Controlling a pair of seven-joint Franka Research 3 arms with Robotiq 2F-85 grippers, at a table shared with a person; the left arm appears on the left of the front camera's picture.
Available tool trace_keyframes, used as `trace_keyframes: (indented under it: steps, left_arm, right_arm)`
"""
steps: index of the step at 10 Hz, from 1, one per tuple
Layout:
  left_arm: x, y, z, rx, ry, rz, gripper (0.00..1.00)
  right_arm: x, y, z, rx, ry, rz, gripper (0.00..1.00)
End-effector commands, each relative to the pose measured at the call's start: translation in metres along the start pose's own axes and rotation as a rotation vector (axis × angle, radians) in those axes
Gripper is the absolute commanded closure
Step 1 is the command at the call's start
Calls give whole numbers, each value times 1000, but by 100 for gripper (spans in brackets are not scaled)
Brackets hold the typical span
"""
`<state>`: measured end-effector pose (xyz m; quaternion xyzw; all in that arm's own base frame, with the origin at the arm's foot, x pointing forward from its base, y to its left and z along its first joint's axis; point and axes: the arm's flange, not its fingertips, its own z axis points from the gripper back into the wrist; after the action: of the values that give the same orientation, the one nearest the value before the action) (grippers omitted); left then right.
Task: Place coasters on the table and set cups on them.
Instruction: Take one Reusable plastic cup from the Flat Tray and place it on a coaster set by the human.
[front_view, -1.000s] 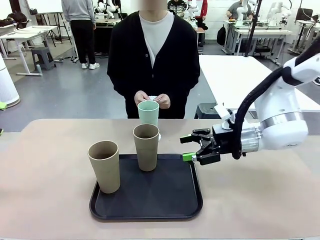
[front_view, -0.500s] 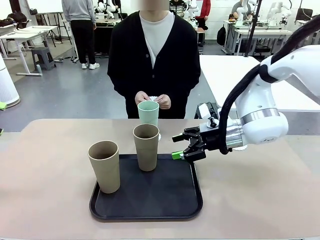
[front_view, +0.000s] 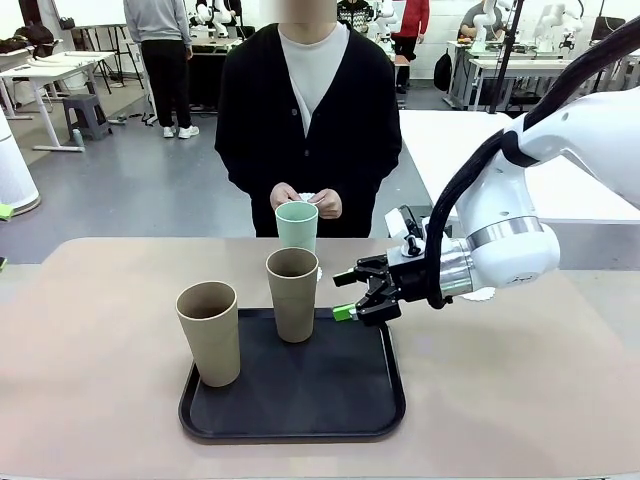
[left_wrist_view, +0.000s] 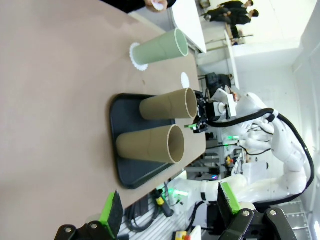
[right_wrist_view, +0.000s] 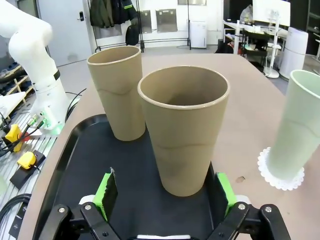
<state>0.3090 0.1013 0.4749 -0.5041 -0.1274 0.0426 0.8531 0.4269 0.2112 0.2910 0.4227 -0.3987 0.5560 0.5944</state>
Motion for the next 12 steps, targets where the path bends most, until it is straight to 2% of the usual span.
trace_keyframes:
  steps: [1, 5, 7, 12]
  left_arm:
    - [-1, 0, 0, -10, 0, -3, 0]
    - [-1, 0, 0, -10, 0, -3, 0]
    - [-1, 0, 0, -10, 0, -3, 0]
    - [-1, 0, 0, -10, 0, -3, 0]
  right_arm:
    - [-1, 1, 3, -5, 1, -1, 0]
    - [0, -1, 1, -2, 0, -1, 0]
    - [-4, -8, -16, 48, 21, 47, 0]
    - [-13, -30, -35, 1, 1, 95, 0]
